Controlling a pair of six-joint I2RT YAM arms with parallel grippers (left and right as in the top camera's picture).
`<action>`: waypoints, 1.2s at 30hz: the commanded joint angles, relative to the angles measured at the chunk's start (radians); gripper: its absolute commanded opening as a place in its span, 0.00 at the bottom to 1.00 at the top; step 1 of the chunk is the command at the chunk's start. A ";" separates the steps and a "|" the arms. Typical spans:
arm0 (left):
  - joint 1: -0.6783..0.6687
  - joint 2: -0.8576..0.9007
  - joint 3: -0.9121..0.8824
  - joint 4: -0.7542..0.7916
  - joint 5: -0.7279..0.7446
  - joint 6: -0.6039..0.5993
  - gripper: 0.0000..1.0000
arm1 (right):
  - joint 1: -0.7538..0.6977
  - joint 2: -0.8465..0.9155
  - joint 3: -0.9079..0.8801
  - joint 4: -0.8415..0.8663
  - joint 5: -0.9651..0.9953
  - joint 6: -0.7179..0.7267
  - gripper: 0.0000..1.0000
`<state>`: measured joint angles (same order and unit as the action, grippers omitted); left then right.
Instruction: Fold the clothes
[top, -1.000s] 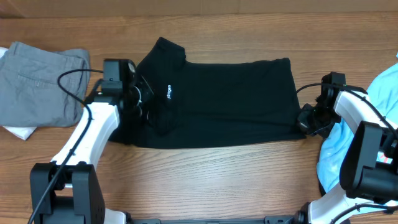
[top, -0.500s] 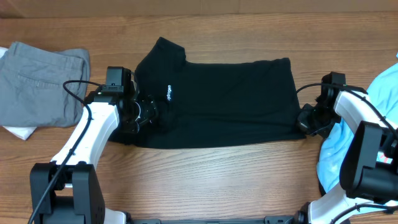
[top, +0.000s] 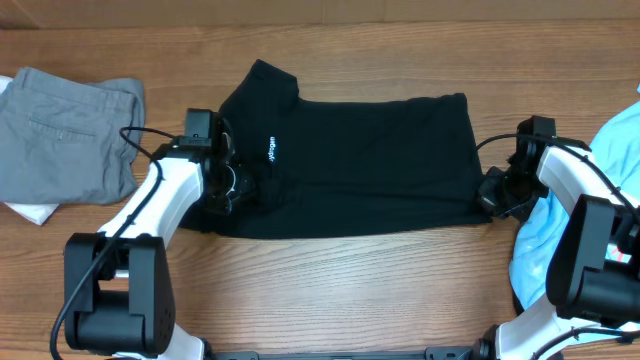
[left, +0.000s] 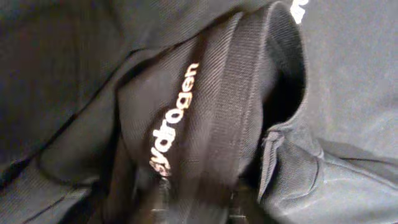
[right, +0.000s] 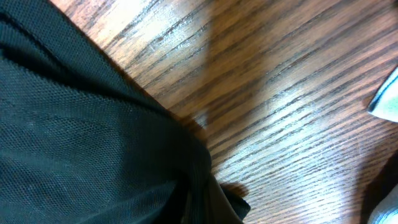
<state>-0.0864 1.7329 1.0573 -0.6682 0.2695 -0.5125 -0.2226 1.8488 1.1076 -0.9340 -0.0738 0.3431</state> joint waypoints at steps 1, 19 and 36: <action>-0.007 0.006 0.012 0.031 -0.010 0.016 0.04 | -0.009 0.010 -0.018 0.008 0.062 0.001 0.04; 0.111 0.006 0.077 -0.100 -0.055 0.020 0.78 | -0.009 0.010 -0.018 0.008 0.062 0.001 0.05; 0.114 0.006 0.042 -0.153 -0.309 0.019 0.49 | -0.008 0.010 -0.018 0.009 0.062 0.001 0.05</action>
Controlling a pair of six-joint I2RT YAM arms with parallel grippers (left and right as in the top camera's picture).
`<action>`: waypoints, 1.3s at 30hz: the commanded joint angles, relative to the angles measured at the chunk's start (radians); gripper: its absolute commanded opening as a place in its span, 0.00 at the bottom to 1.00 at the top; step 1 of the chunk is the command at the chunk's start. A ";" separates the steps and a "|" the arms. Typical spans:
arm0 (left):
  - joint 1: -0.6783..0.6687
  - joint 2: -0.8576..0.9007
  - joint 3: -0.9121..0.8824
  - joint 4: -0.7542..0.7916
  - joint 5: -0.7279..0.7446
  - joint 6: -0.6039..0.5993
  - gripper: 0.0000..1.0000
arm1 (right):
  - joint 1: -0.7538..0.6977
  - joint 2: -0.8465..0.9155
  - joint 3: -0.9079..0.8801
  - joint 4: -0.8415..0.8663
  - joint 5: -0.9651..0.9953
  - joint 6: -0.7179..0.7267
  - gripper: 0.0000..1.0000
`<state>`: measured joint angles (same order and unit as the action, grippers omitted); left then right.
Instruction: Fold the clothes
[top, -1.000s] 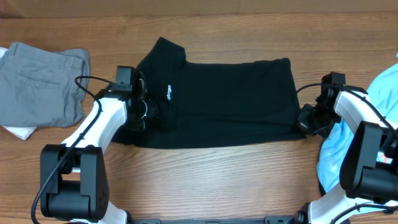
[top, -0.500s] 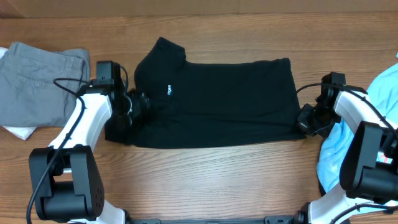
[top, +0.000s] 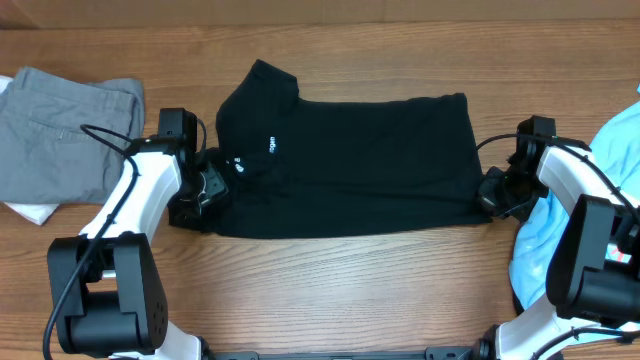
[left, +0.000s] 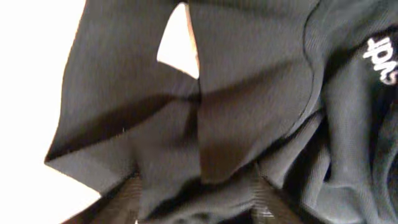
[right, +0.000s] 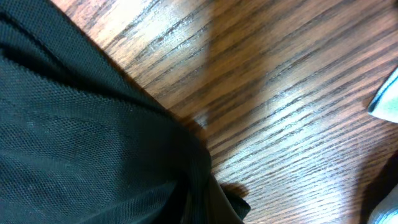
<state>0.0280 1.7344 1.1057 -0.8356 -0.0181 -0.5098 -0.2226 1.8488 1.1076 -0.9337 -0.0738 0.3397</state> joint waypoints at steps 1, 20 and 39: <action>0.000 0.006 -0.006 0.017 -0.016 0.016 0.44 | -0.009 0.010 -0.018 0.009 0.062 0.005 0.05; 0.131 0.014 -0.222 0.138 -0.074 -0.014 0.07 | -0.008 0.010 -0.018 -0.028 0.061 0.005 0.05; 0.241 -0.005 -0.230 -0.108 -0.025 0.093 0.04 | -0.008 0.010 -0.017 -0.199 0.050 0.005 0.07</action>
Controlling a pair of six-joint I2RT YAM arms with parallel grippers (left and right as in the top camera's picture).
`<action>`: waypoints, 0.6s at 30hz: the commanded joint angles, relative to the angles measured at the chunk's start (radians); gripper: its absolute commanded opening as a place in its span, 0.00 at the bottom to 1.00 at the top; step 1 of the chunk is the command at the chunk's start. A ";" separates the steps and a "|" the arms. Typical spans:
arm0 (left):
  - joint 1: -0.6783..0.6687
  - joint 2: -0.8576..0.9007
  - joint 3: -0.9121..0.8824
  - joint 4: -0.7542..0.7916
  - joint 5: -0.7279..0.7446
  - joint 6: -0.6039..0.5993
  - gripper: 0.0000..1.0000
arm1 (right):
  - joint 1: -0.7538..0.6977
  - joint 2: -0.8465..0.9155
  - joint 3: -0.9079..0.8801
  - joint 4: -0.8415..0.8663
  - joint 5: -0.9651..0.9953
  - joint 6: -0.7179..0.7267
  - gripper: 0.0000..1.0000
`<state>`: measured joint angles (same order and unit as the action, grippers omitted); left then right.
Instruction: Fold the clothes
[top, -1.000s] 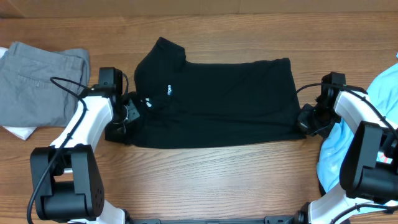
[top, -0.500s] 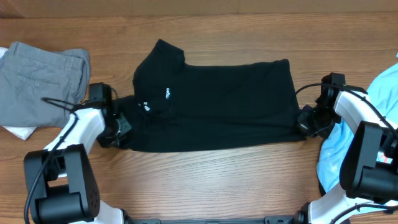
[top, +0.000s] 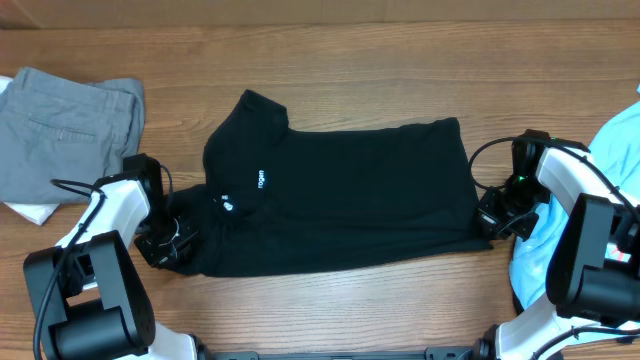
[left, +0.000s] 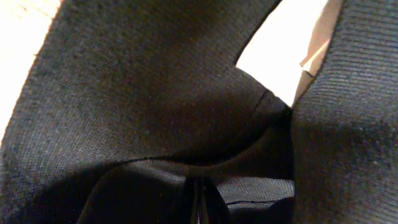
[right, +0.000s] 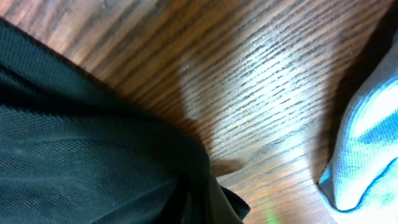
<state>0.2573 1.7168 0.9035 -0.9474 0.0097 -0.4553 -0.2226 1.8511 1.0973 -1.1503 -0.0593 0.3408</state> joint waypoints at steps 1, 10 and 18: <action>0.012 0.005 -0.023 0.013 -0.053 0.047 0.04 | -0.008 0.008 -0.003 0.025 0.035 0.004 0.11; 0.011 -0.098 0.140 -0.017 -0.003 0.068 0.36 | -0.008 -0.003 0.127 -0.012 0.024 0.003 0.34; 0.006 -0.164 0.190 -0.003 0.168 0.087 0.43 | 0.009 -0.003 0.177 0.024 -0.126 -0.107 0.34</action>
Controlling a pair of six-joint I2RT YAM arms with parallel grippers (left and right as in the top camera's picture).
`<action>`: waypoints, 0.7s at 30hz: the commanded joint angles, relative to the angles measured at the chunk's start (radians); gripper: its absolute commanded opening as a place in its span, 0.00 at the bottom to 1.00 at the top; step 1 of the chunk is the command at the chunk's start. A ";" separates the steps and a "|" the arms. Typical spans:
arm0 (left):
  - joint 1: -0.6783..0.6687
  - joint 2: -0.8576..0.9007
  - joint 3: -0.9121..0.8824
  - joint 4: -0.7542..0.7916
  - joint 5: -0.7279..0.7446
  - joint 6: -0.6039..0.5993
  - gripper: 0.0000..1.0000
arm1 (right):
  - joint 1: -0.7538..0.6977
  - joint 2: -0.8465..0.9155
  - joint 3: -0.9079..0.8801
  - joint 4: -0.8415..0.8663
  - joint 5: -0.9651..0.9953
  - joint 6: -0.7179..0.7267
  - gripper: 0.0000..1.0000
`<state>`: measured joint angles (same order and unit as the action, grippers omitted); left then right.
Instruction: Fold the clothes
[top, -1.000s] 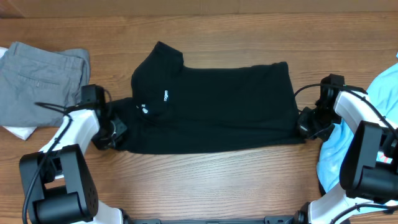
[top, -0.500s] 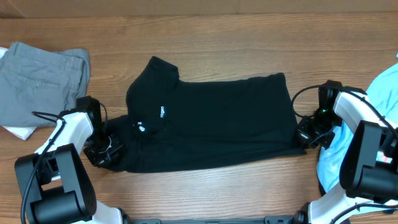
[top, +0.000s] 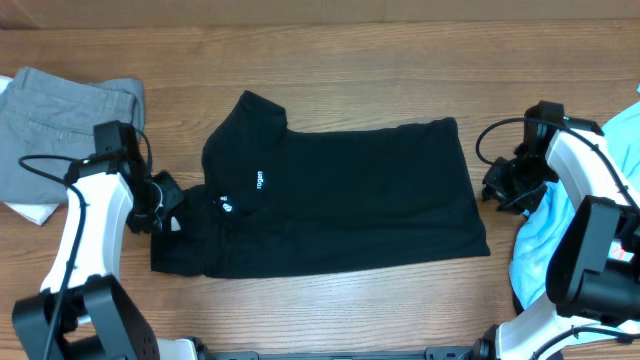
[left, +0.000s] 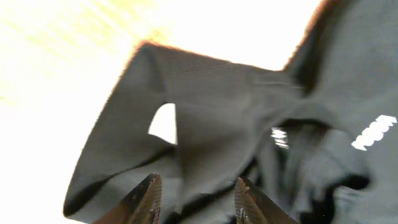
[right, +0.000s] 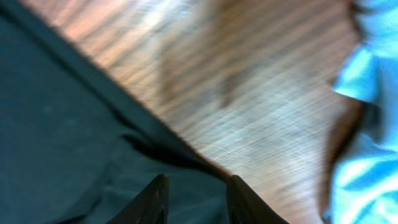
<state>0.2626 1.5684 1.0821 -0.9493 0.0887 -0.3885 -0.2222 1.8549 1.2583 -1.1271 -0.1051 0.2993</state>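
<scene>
A black polo shirt (top: 350, 200) with small white lettering lies spread flat across the middle of the wooden table (top: 330, 300), collar end to the left. My left gripper (top: 163, 203) hovers open over the shirt's left sleeve (left: 205, 112), nothing between its fingers (left: 149, 199). Just off the shirt's right hem, my right gripper (top: 497, 185) is open too. In the right wrist view it (right: 196, 196) hangs above the hem (right: 62, 137) with bare wood beyond.
Folded grey trousers (top: 65, 130) lie at the far left on top of something white (top: 25, 210). A light blue garment (top: 610, 150) is heaped at the right edge, close to the right arm, and shows in the right wrist view (right: 373, 81).
Both grippers were shut on the shirt and are now open and clear of it. The left gripper has moved up and away from the sleeve corner; the right has drawn slightly back from the hem.
First the left gripper was shut on the shirt near the collar and the right on the bottom right corner. At each later moment the left stood further left and nearer, the shirt drawn out that way. Now both are released and the shirt lies flat.
</scene>
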 joint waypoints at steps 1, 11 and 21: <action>-0.005 -0.015 0.009 -0.002 0.089 0.019 0.43 | 0.019 -0.007 0.016 0.000 -0.080 -0.069 0.34; -0.044 -0.015 0.001 -0.002 0.084 0.023 0.43 | 0.110 -0.006 -0.048 0.119 -0.028 -0.065 0.34; -0.043 -0.015 0.001 -0.006 0.084 0.035 0.43 | 0.110 -0.006 -0.108 0.173 0.041 -0.042 0.33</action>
<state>0.2222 1.5600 1.0840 -0.9546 0.1589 -0.3809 -0.1108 1.8549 1.1660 -0.9604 -0.0845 0.2481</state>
